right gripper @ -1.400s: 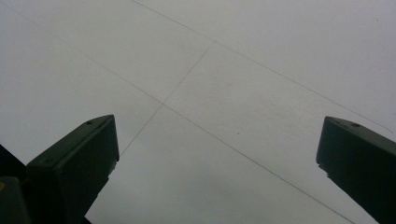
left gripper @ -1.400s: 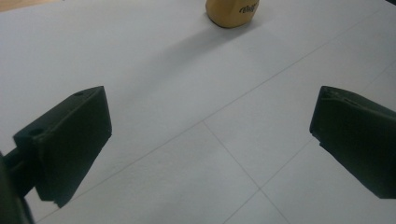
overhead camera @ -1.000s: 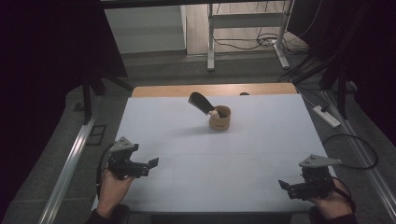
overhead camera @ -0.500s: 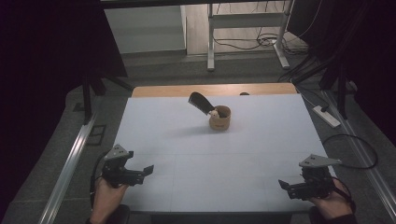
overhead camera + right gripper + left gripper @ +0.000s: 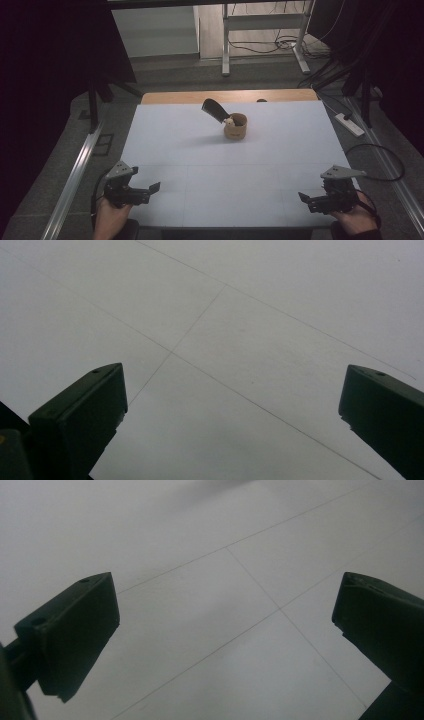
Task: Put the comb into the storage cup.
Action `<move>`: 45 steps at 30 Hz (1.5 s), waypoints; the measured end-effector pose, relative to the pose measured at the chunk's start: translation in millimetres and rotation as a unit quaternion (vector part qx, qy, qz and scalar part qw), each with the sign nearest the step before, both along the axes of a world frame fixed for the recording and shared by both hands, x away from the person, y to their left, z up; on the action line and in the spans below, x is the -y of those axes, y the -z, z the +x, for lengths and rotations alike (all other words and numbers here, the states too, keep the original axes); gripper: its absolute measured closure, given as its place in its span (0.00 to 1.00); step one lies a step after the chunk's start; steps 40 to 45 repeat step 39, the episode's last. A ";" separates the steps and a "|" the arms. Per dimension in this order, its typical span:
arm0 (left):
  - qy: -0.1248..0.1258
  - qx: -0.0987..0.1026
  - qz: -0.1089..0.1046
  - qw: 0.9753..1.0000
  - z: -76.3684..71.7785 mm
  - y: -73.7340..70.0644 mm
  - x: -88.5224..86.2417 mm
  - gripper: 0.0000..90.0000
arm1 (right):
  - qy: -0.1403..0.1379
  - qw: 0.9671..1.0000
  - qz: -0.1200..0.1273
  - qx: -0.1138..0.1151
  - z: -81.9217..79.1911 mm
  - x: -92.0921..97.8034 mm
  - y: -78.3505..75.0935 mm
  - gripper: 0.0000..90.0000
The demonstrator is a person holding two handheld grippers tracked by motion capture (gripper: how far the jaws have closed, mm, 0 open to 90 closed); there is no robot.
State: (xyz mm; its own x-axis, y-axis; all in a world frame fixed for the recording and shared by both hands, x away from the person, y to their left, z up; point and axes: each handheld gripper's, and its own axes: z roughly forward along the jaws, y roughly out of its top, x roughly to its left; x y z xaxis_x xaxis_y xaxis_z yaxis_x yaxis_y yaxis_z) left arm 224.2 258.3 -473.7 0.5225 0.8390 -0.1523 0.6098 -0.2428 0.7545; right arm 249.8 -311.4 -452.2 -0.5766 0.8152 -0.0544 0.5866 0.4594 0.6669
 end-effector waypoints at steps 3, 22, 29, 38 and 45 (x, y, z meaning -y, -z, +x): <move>0.000 -0.001 0.004 1.000 -2.7 0.5 -0.8 0.00 | 0.002 1.000 0.000 0.000 0.0 0.1 -0.2 0.00; -0.010 -0.012 0.019 1.000 -13.9 4.7 -4.3 0.00 | 0.014 1.000 0.002 0.002 0.2 0.9 -0.7 0.00; -0.012 -0.015 0.029 0.999 -17.0 4.6 -4.5 0.00 | 0.016 1.000 0.003 0.004 0.1 1.2 -1.0 0.00; -0.012 -0.020 0.038 0.999 -17.6 4.9 -3.8 0.00 | 0.023 1.000 0.005 0.005 0.5 2.3 -1.0 0.00; -0.012 -0.021 0.036 0.999 -17.4 4.8 -3.7 0.00 | 0.023 1.000 0.004 0.005 0.7 2.5 -0.8 0.00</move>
